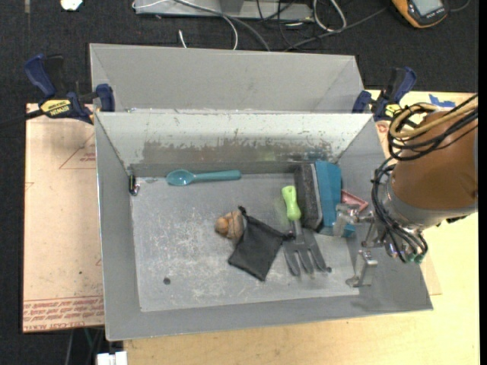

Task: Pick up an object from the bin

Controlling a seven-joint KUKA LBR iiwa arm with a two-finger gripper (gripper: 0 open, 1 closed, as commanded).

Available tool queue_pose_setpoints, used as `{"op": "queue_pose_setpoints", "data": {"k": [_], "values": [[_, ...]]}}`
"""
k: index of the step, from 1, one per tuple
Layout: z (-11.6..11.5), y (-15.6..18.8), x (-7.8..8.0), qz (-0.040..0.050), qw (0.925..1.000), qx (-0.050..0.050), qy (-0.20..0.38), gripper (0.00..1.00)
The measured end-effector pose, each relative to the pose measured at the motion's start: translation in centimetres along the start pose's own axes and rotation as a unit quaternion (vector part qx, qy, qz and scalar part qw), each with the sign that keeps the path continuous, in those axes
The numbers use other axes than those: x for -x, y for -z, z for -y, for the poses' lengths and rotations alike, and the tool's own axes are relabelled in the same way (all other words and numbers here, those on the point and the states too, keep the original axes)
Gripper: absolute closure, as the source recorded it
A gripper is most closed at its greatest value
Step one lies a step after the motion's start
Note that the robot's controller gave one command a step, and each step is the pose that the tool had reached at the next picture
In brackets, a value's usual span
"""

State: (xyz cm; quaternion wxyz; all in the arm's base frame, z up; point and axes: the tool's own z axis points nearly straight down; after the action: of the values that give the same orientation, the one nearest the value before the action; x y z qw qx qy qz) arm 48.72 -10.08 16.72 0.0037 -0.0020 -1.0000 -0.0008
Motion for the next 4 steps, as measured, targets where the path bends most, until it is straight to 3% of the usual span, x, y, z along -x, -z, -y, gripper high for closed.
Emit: {"op": "queue_pose_setpoints", "data": {"k": [2, 3, 4], "values": [[-0.5, -1.1, 0.9, 0.0075, 0.9999, -0.001, -0.014, 0.0], [-1.9, -4.8, 2.8, 0.0072, 0.9999, -0.001, 0.01, 0.0], [-5.1, -7.6, 2.6, 0.0069, 0.9944, 0.0, -0.105, 0.0]]}}
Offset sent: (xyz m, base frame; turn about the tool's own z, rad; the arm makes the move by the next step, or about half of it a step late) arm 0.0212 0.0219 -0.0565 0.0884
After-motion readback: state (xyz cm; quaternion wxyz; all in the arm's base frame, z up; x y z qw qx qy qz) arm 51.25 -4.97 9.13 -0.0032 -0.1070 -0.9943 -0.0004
